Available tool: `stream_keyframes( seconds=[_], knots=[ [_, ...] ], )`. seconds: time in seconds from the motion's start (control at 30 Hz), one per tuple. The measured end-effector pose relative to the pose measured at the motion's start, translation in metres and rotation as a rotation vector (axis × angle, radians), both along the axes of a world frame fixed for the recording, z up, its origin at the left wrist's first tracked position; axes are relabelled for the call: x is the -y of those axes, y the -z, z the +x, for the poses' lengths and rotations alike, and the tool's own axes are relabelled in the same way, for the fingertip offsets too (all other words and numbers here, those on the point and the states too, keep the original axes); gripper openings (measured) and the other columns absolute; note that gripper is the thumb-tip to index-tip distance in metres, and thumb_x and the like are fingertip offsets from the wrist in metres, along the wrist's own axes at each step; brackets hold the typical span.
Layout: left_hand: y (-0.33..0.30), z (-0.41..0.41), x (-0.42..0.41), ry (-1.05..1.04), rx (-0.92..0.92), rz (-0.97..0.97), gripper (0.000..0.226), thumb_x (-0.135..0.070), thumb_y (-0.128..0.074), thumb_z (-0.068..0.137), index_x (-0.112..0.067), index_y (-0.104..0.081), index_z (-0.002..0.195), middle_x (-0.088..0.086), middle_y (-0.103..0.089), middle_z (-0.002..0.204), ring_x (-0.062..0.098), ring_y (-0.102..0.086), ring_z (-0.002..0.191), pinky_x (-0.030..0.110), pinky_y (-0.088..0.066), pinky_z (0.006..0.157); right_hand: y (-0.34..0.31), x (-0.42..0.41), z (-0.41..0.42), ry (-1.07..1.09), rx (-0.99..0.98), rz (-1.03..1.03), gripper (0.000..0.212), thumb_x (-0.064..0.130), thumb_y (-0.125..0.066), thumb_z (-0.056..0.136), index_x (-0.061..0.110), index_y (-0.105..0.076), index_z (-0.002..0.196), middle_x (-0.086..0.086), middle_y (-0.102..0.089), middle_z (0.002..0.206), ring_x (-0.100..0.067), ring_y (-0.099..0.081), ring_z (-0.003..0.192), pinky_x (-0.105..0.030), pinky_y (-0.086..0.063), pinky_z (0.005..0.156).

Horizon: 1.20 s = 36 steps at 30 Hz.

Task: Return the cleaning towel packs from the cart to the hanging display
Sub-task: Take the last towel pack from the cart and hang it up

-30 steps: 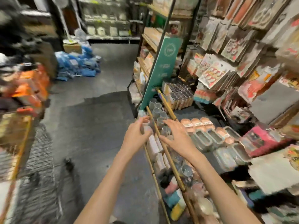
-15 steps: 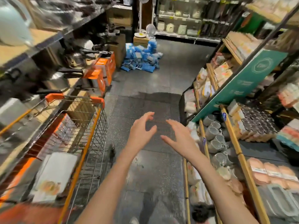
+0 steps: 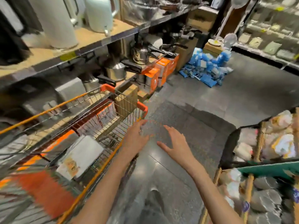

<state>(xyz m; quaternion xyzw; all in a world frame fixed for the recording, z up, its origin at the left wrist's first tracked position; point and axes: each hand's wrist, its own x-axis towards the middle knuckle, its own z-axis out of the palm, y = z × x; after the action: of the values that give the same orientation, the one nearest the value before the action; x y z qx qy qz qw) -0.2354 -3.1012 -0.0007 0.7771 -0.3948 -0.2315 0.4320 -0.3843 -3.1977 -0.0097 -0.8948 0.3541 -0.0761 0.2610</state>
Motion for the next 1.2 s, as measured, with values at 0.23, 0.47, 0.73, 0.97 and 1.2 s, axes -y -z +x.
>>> stream_keyframes(
  seconds=[0.23, 0.47, 0.73, 0.97, 1.2],
  knots=[
    [0.001, 0.043, 0.032, -0.273, -0.036, 0.026, 0.049, -0.020, -0.064, 0.088, -0.025, -0.048, 0.134, -0.001, -0.047, 0.141, 0.017, -0.041, 0.131, 0.044, -0.034, 0.109, 0.004, 0.074, 0.084, -0.353, -0.027, -0.009, 0.067, 0.046, -0.055, 0.089, 0.022, -0.028, 0.145, 0.001, -0.036, 0.149, -0.017, -0.029, 0.139, -0.042, -0.022, 0.113],
    [0.017, 0.071, 0.020, -0.555, -0.102, 0.043, 0.049, -0.024, -0.063, 0.089, -0.045, -0.041, 0.127, -0.006, -0.046, 0.140, 0.016, -0.039, 0.131, 0.041, -0.035, 0.109, 0.020, 0.091, 0.159, -0.619, -0.074, 0.039, 0.068, 0.047, -0.056, 0.089, 0.021, -0.028, 0.146, 0.003, -0.033, 0.150, -0.014, -0.026, 0.140, -0.044, -0.022, 0.115],
    [0.052, 0.110, -0.039, -0.838, -0.192, 0.123, 0.048, -0.024, -0.059, 0.092, -0.026, -0.042, 0.137, -0.002, -0.047, 0.138, 0.021, -0.041, 0.127, 0.041, -0.036, 0.103, 0.057, 0.050, 0.246, -0.874, -0.122, 0.005, 0.065, 0.049, -0.055, 0.089, 0.023, -0.031, 0.143, 0.002, -0.039, 0.146, -0.018, -0.033, 0.135, -0.043, -0.025, 0.113],
    [0.101, 0.155, -0.092, -1.020, -0.381, 0.071, 0.047, -0.012, -0.059, 0.091, -0.019, -0.045, 0.136, 0.002, -0.047, 0.138, 0.022, -0.043, 0.126, 0.033, -0.035, 0.099, 0.108, -0.001, 0.317, -0.997, -0.240, 0.007, 0.067, 0.047, -0.055, 0.089, 0.020, -0.029, 0.145, -0.002, -0.036, 0.148, -0.019, -0.033, 0.135, -0.037, -0.027, 0.111],
    [0.170, 0.184, -0.123, -1.240, -0.558, -0.006, 0.050, -0.002, -0.061, 0.088, -0.016, -0.045, 0.134, 0.003, -0.048, 0.136, 0.021, -0.043, 0.125, 0.019, -0.038, 0.088, 0.170, -0.039, 0.371, -1.078, -0.350, 0.088, 0.070, 0.049, -0.053, 0.089, 0.023, -0.022, 0.147, 0.001, -0.028, 0.153, -0.015, -0.025, 0.139, -0.033, -0.021, 0.114]
  ],
)
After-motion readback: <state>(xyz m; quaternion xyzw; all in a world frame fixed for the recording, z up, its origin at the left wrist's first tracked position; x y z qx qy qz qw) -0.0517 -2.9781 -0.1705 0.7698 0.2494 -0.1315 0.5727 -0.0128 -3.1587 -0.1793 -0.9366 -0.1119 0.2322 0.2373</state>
